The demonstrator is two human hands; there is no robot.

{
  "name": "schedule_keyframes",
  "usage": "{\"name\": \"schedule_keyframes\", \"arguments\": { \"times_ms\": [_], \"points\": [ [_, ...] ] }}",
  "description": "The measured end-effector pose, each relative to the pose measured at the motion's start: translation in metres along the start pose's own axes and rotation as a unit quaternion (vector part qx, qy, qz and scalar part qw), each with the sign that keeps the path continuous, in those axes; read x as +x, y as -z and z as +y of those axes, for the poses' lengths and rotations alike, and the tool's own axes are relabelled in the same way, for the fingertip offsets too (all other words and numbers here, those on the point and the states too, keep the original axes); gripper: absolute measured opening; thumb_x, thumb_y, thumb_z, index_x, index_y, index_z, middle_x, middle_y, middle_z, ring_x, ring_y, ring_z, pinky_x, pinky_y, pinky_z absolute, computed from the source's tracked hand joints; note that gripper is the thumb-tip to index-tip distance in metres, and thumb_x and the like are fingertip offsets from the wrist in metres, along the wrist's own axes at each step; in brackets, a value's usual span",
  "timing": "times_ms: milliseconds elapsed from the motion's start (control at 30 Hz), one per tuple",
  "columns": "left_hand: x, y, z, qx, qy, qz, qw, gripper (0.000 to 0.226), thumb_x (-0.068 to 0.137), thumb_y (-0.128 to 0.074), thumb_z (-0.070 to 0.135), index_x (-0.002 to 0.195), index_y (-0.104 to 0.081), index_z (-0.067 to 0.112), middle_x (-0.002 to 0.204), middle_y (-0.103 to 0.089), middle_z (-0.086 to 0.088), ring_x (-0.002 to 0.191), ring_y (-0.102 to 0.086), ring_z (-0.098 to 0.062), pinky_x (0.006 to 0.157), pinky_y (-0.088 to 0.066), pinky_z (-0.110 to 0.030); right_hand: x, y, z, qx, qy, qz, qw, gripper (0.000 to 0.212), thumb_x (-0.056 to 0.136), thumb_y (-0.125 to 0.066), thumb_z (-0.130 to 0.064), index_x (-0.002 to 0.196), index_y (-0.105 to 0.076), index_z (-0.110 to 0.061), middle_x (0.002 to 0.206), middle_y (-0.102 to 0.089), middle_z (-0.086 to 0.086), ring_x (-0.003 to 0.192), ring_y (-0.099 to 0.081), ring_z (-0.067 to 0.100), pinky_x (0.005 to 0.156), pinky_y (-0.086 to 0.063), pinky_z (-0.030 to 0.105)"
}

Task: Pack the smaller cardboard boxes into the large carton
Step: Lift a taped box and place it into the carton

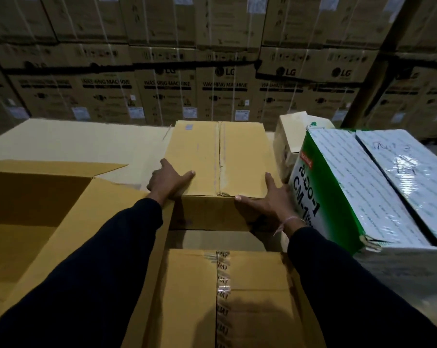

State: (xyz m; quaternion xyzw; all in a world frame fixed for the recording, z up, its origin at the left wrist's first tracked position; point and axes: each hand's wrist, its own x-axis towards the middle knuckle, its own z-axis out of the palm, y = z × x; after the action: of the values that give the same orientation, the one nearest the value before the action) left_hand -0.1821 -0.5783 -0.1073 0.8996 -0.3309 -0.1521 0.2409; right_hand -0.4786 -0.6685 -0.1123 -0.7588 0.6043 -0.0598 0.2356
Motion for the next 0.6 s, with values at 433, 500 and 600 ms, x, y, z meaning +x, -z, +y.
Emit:
{"name": "schedule_keyframes", "arguments": {
  "times_ms": [433, 500, 600],
  "points": [
    [0.02, 0.083, 0.095, 0.194, -0.142, 0.144, 0.96, 0.075, 0.086, -0.055, 0.077, 0.131, -0.048, 0.018, 0.112, -0.065, -0.012, 0.101, -0.064, -0.033, 0.073, -0.04, -0.035, 0.002, 0.038, -0.024, 0.177, 0.004, 0.137, 0.975, 0.12, 0.058, -0.057, -0.101, 0.16, -0.03, -0.044, 0.164, -0.025, 0.019, 0.151, -0.028, 0.045, 0.116, -0.034, 0.057],
    [0.015, 0.101, 0.098, 0.204, -0.148, 0.163, 0.954, 0.074, 0.086, -0.055, 0.077, 0.132, -0.048, 0.019, 0.11, -0.064, -0.013, 0.1, -0.063, -0.033, 0.072, -0.04, -0.035, -0.007, 0.042, -0.033, 0.18, 0.009, 0.146, 0.973, 0.12, 0.057, -0.055, -0.103, 0.16, -0.032, -0.044, 0.164, -0.025, 0.018, 0.151, -0.026, 0.043, 0.115, -0.035, 0.056],
    [0.006, 0.132, 0.1, 0.202, -0.16, 0.177, 0.95, 0.077, 0.085, -0.058, 0.076, 0.135, -0.046, 0.019, 0.11, -0.062, -0.013, 0.1, -0.063, -0.033, 0.078, -0.045, -0.037, -0.021, 0.052, -0.049, 0.203, 0.031, 0.164, 0.965, 0.12, 0.058, -0.055, -0.102, 0.159, -0.035, -0.042, 0.167, -0.021, 0.017, 0.155, -0.018, 0.041, 0.12, -0.031, 0.058]
  ]
}}
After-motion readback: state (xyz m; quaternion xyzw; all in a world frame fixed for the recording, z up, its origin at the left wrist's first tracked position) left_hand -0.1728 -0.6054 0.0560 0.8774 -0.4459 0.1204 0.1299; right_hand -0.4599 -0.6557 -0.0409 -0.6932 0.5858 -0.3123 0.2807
